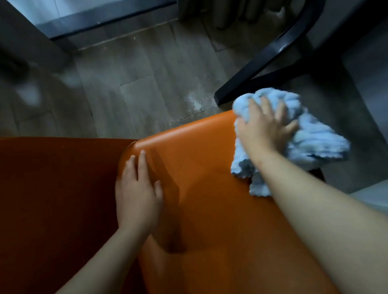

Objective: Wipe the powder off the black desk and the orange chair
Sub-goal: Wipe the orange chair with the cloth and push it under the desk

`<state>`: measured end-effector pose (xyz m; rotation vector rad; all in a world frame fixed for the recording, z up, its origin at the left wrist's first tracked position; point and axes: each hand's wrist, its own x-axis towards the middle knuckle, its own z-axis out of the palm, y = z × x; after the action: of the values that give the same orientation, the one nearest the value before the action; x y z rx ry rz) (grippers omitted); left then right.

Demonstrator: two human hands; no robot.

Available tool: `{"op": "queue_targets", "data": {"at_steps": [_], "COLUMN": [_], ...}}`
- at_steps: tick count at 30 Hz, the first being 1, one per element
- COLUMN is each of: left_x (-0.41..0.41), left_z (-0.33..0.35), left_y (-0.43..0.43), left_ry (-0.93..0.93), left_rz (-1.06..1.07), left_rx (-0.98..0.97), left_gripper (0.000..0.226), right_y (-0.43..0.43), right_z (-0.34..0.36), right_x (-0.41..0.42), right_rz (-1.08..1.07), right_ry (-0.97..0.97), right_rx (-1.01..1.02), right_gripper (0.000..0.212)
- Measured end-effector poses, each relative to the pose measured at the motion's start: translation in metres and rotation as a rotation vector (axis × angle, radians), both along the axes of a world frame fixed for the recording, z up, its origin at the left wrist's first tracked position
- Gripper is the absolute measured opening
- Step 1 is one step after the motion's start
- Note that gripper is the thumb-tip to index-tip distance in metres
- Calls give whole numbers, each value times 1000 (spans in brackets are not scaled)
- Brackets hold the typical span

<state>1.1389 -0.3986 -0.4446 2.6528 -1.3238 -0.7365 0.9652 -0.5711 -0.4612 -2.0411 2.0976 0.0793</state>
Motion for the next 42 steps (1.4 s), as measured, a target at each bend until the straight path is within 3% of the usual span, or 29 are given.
{"op": "queue_targets", "data": {"at_steps": [3,5,7,10,12,14,16,17,19,21,24,26,29,31,32,35,38,39,42], "left_x": [6,8,10,9,9,8,7,7,10,14,9,6,3,3,3,4,3,1,-8], "left_z": [1,1,2,2,3,5,8,9,11,13,15,14,11,9,8,7,6,6,8], "left_y": [24,32,35,36,34,34,36,37,39,44,53,55,56,59,60,60,58,57,50], "left_ry": [123,252,305,292,265,274,294,311,340,331,332,324,324,336,336,349,305,272,205], "left_rz": [276,417,471,403,395,420,435,453,544,625,567,565,531,417,360,253,236,232,197], "left_rx": [-96,-96,-60,-50,-22,12,46,54,17,-61,-140,-160,-122,-44,-3,51,105,132,176], "left_gripper": [68,66,67,63,63,65,72,75,76,67,62,64,61,62,64,65,64,65,63], "right_y": [67,126,158,128,89,66,81,99,147,184,161,120,79,98,117,182,151,129,84], "right_z": [-4,-5,0,-3,-4,-5,-1,1,-2,0,4,-2,-2,0,3,4,0,-3,-1], "right_x": [65,93,100,78,55,47,67,81,105,110,98,82,59,62,66,59,31,21,-4], "right_rz": [320,562,808,1032,896,506,259,245,506,879,1050,896,357,272,338,879,1186,1095,378], "right_ry": [-2,3,-41,-3,4,-34,-65,-94,-157,-101,25,36,6,-1,-30,-17,78,110,42], "right_rx": [21,-54,-44,-107,38,29,5,35,115,108,-4,37,80,79,113,77,109,193,108], "right_gripper": [64,59,49,48,51,49,47,47,50,51,55,57,58,59,63,78,82,82,74]}}
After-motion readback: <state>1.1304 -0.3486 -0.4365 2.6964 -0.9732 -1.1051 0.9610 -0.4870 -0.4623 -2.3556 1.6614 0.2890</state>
